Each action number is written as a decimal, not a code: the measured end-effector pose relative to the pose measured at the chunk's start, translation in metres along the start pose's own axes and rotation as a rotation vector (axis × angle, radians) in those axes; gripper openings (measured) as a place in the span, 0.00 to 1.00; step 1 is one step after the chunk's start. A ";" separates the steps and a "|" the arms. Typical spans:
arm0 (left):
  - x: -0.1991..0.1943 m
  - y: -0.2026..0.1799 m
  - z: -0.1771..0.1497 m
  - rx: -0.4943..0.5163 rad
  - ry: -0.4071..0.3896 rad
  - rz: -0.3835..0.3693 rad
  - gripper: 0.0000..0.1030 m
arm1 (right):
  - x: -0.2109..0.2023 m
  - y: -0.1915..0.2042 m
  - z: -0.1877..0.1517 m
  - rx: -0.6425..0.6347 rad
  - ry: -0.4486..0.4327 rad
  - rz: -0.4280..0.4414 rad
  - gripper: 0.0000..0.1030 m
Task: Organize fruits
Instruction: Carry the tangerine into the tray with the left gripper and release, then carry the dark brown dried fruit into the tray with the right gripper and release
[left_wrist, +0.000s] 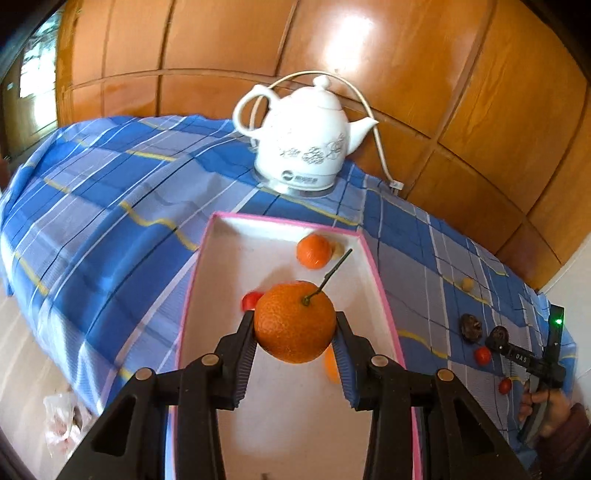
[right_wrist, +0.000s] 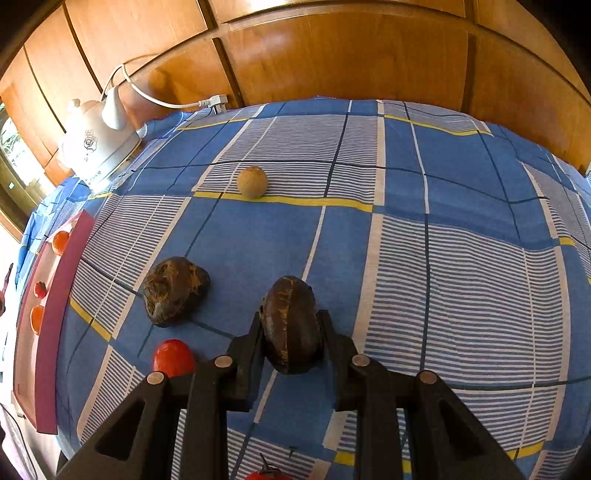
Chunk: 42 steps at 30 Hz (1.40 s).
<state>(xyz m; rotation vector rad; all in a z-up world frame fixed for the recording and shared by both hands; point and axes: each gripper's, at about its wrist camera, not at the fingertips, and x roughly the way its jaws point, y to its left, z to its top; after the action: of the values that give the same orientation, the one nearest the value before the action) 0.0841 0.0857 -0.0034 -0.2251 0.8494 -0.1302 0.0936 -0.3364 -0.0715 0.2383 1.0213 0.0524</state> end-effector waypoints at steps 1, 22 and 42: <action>0.006 -0.002 0.004 0.009 0.005 0.010 0.39 | 0.000 0.000 0.000 -0.002 0.001 -0.001 0.26; 0.082 -0.024 0.021 0.085 0.094 0.058 0.41 | -0.001 0.000 -0.001 0.005 0.000 0.002 0.26; -0.009 -0.015 -0.024 -0.024 -0.057 0.163 0.49 | -0.002 0.001 -0.003 0.000 -0.006 -0.005 0.26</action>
<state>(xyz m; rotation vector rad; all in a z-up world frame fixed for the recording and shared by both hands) 0.0595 0.0694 -0.0084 -0.1802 0.8090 0.0381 0.0905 -0.3355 -0.0712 0.2360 1.0160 0.0476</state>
